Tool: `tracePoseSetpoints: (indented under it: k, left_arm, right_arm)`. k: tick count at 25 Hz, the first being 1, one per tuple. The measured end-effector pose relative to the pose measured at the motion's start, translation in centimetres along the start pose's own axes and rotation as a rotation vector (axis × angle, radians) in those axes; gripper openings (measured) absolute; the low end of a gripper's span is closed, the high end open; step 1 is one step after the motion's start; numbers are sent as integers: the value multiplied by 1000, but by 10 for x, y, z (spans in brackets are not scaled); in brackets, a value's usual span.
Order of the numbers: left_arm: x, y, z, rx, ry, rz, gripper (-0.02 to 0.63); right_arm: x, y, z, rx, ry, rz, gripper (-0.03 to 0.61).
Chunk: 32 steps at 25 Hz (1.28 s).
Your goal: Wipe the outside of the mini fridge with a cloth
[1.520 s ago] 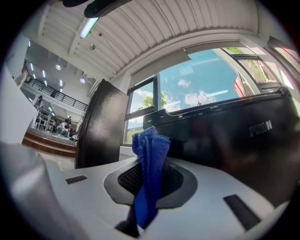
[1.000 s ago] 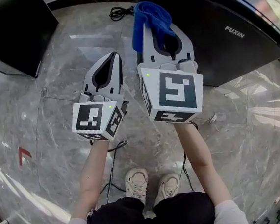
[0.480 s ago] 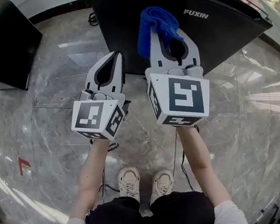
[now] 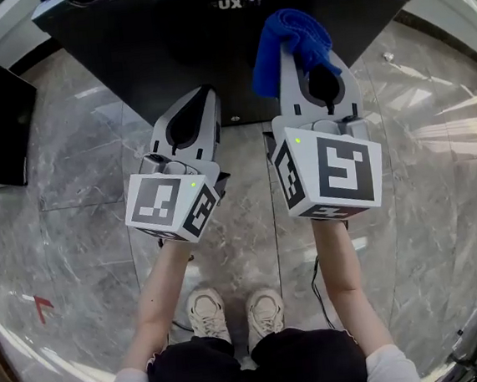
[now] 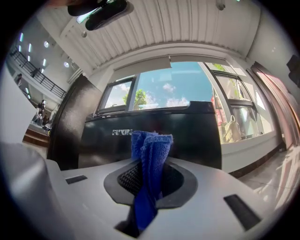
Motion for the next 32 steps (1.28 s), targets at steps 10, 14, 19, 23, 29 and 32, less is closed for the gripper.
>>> tracePoseSetpoints:
  k: [10, 14, 19, 23, 29, 32]
  left_arm:
    - [-36, 26, -41, -79, -4, 35, 3]
    - [-47, 29, -37, -71, -15, 53, 3]
    - [-51, 31, -34, -67, -23, 62, 3]
    - [-52, 31, -27, -55, -23, 56, 3]
    - [-53, 28, -15, -25, 14, 50, 3]
    - [-51, 25, -10, -12, 19, 51, 3]
  right_arm:
    - [-10, -27, -96, -186, -42, 29, 64]
    - [-12, -34, -120, -236, -44, 30, 64]
    - [-11, -38, -134, -277, -33, 30, 64]
    - [-11, -40, -141, -304, -40, 28, 64]
    - [-10, -41, -149, -352, -44, 30, 64]
    - [-12, -46, -144, -355, -4, 27, 64]
Point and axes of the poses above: the fingertips, and each gripper's own axes: y forward along the fingers, z to its left, x out of its top, the point moved 1 cm from there along -y, backward along the fingers, and after that the axes turned 8 degrees about x, right-handed, at the moved point
